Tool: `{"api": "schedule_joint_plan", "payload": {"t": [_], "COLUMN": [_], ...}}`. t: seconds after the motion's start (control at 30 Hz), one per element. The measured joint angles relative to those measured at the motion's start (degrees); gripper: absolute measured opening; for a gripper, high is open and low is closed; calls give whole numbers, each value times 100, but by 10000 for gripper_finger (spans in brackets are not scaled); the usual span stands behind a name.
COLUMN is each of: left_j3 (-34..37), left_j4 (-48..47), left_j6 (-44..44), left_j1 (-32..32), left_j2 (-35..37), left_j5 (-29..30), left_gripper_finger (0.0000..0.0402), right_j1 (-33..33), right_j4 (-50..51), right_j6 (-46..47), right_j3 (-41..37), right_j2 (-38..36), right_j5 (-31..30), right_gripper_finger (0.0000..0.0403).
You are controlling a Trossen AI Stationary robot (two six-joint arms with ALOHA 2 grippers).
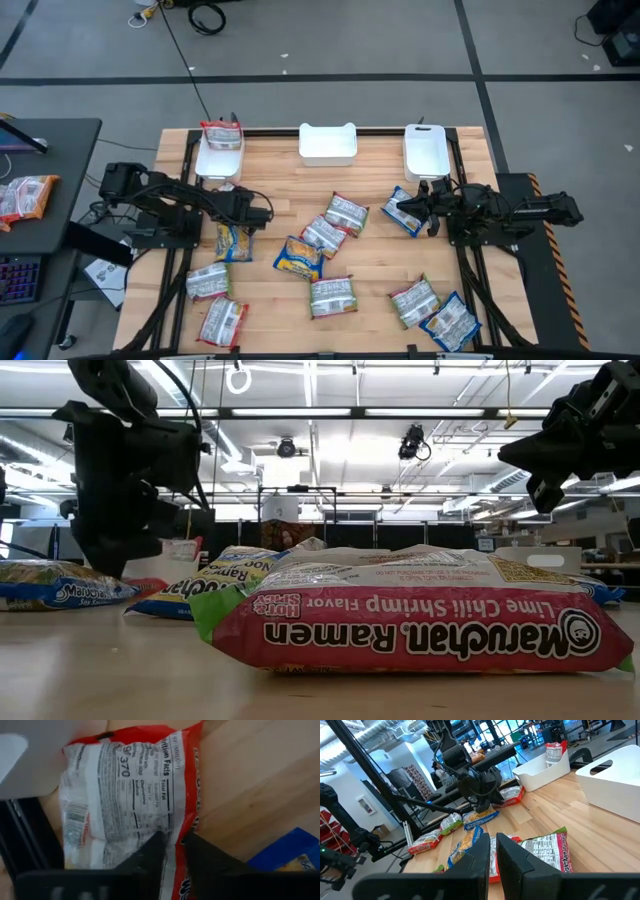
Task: Sort Maruchan noodles
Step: Put the orange noodle pack into the left white bin
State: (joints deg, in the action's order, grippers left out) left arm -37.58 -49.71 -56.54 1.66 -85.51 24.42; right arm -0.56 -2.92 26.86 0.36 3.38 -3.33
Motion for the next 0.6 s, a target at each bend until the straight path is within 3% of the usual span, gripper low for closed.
{"api": "schedule_joint_plan", "payload": {"t": [0.1,0.2,0.4,0.6], "left_j3": [-40,-312,-1572,-2992], "left_j4": [-74,-502,-1178,-873], "left_j6": [27,147,820,2098], "left_j1": [4,76,404,780], "left_j2": [-1,-12,1,3], "left_j5": [-36,-135,-136,-115], "left_gripper_finger": [13,11,5,4], "right_j1": [0,0,0,0], "right_j4": [0,0,1,2], "right_j6": [0,2,1,0], "right_j3": [2,2,0,0], "right_j2": [-1,0,-2,-2], "right_j5": [0,0,0,0], "right_gripper_finger": [37,37,37,37]}}
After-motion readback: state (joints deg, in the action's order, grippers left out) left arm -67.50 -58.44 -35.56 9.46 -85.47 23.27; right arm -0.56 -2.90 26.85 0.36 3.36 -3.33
